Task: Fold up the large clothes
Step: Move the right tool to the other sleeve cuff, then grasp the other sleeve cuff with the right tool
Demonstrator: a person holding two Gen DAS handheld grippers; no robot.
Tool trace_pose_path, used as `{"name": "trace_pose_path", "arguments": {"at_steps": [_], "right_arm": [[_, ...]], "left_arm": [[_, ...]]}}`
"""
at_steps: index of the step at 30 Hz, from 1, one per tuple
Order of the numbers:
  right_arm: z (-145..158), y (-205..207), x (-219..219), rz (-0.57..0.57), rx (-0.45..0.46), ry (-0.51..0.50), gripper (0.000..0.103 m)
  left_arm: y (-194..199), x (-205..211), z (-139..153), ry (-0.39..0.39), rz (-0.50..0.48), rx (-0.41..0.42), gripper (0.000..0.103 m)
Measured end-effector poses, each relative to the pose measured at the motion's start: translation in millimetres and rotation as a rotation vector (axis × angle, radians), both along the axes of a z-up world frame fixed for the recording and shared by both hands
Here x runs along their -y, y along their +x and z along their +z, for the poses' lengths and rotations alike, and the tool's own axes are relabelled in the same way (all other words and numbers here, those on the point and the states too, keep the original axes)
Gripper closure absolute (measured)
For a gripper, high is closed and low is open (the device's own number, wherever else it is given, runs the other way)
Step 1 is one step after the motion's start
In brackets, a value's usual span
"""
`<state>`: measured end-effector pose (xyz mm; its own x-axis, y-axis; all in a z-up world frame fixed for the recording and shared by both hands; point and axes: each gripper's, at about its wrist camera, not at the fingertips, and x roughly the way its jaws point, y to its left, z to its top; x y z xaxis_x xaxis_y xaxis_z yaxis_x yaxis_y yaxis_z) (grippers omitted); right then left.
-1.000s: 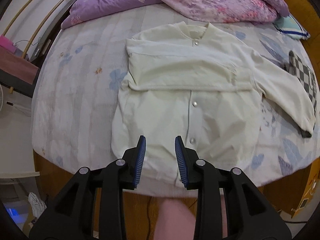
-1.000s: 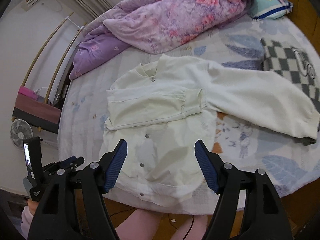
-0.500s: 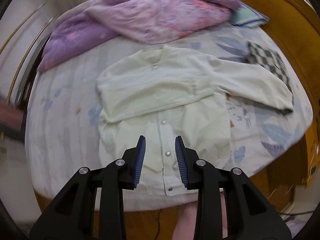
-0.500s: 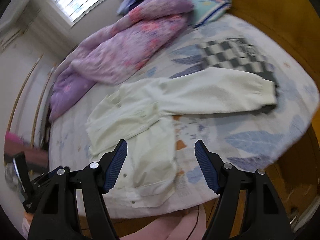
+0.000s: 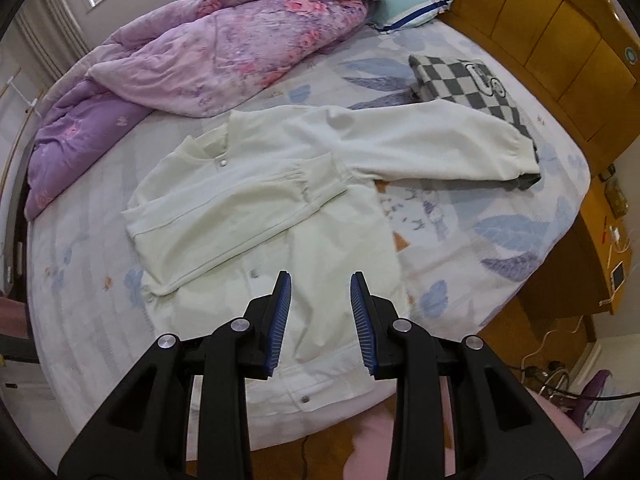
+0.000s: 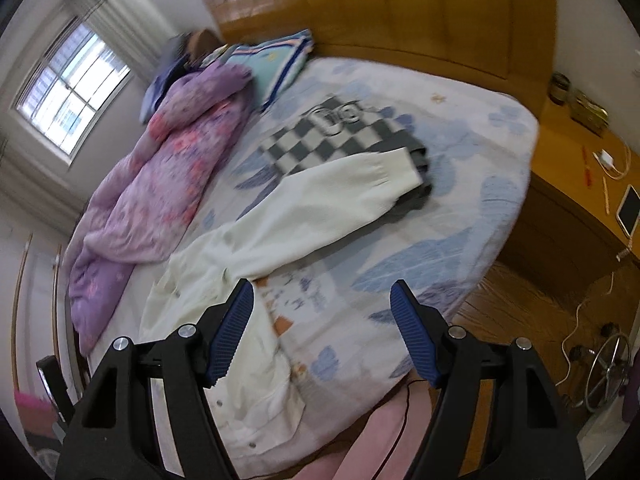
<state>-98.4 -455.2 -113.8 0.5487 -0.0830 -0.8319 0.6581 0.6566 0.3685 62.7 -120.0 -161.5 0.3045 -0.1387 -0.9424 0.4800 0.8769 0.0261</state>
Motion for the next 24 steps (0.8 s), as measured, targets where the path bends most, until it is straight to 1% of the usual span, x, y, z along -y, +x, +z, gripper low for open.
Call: {"name": "trace_pose_path", "arguments": {"at_steps": [2, 3, 6, 9, 11, 12, 13, 15, 18, 20, 22, 24], "right_arm": [[-7.5, -0.9, 21.3, -0.025, 0.013, 0.025, 0.026], [-11.4, 0.5, 30.6, -0.029, 0.021, 0.040, 0.026], [-29.2, 12.7, 63.2, -0.026, 0.038, 0.087, 0.025], [-55.2, 32.6, 102.0, -0.020, 0.040, 0.161, 0.025], [-74.3, 47.4, 128.1, -0.016, 0.051, 0.215, 0.025], [-84.7, 55.9, 141.4, -0.011, 0.054, 0.240, 0.025], [-92.4, 62.5, 150.8, -0.007, 0.062, 0.258, 0.025], [-111.6, 78.8, 171.7, 0.004, 0.078, 0.305, 0.025], [-151.7, 103.9, 202.9, -0.013, 0.096, 0.404, 0.030], [-181.5, 117.7, 217.9, -0.046, 0.080, 0.480, 0.037], [-212.2, 130.5, 230.2, -0.090, 0.042, 0.541, 0.042], [-234.1, 137.3, 236.8, -0.127, 0.026, 0.574, 0.043]], "left_arm": [[5.9, 11.5, -1.1, 0.006, -0.001, 0.002, 0.065], [11.3, 19.2, -2.3, 0.007, 0.011, 0.003, 0.059], [26.4, 36.0, -7.1, 0.008, 0.028, -0.009, 0.059], [43.2, 53.3, -11.9, 0.025, 0.075, -0.017, 0.059], [56.8, 66.7, -14.2, -0.008, 0.102, -0.041, 0.059], [61.1, 71.9, -14.9, -0.006, 0.111, -0.047, 0.056], [66.4, 77.5, -16.6, 0.007, 0.126, -0.050, 0.053], [78.8, 90.3, -21.6, 0.038, 0.173, -0.049, 0.052], [98.8, 99.8, -34.7, 0.071, 0.273, -0.076, 0.053], [112.0, 105.6, -44.8, 0.082, 0.332, -0.101, 0.053], [119.4, 109.6, -51.3, 0.095, 0.358, -0.111, 0.053], [127.2, 114.1, -58.0, 0.106, 0.375, -0.124, 0.053]]}}
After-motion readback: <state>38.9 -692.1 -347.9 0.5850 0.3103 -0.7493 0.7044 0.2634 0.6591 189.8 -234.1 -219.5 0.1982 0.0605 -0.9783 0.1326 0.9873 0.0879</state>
